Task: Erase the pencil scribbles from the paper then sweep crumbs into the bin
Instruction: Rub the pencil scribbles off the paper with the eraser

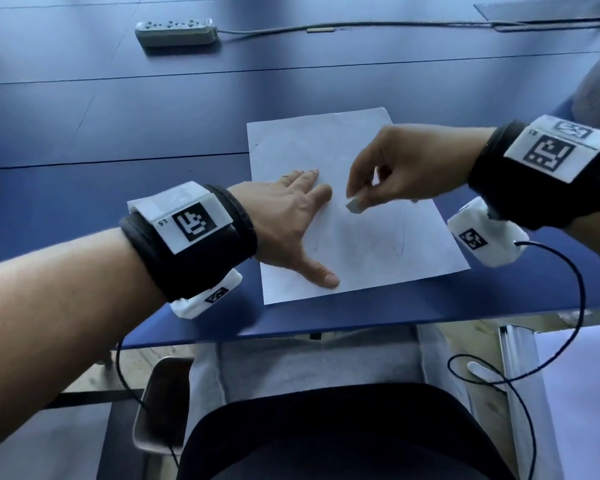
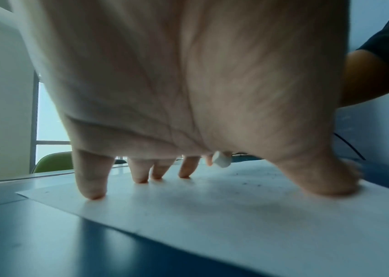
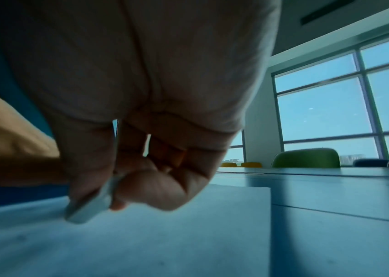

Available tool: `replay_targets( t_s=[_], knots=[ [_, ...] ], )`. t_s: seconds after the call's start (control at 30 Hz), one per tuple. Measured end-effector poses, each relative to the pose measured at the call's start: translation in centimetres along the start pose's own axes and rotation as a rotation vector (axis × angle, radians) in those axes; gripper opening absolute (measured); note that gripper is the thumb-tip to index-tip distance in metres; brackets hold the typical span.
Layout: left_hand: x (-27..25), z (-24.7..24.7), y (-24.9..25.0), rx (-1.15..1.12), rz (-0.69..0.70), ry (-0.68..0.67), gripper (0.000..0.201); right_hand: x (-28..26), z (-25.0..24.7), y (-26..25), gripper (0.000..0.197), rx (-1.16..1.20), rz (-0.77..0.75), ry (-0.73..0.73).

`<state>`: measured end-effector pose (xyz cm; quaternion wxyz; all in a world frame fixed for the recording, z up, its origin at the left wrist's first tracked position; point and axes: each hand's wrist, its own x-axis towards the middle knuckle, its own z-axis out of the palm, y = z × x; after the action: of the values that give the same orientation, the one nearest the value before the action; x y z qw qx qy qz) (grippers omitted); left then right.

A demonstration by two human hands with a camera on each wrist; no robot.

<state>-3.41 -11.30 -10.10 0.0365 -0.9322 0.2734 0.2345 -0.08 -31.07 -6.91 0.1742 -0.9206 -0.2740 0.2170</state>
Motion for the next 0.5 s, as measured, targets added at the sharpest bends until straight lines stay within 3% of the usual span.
replay_targets(
  t_s=[0.07, 0.17, 0.33, 0.43, 0.5],
  knots=[
    [0.4, -0.2, 0.5, -0.001, 0.017, 0.052, 0.125, 0.4, 0.2, 0.5, 0.017, -0.044, -0.032, 0.070],
    [0.8, -0.3, 0.8, 0.009, 0.028, 0.032, 0.128, 0.0, 0.6, 0.4, 0.015, -0.040, -0.047, 0.095],
    [1.0, -0.1, 0.6, 0.041, 0.021, -0.015, 0.133, -0.8, 1.0, -0.6, 0.010, 0.018, -0.097, -0.133],
    [1.0, 0.0, 0.6, 0.048, 0.015, -0.016, 0.134, 0.3, 0.3, 0.0, 0.012, -0.064, -0.070, 0.015],
    [1.0, 0.0, 0.7, 0.059, 0.016, -0.016, 0.135, 0.3, 0.2, -0.2, 0.009, -0.077, -0.071, 0.013]
  ],
)
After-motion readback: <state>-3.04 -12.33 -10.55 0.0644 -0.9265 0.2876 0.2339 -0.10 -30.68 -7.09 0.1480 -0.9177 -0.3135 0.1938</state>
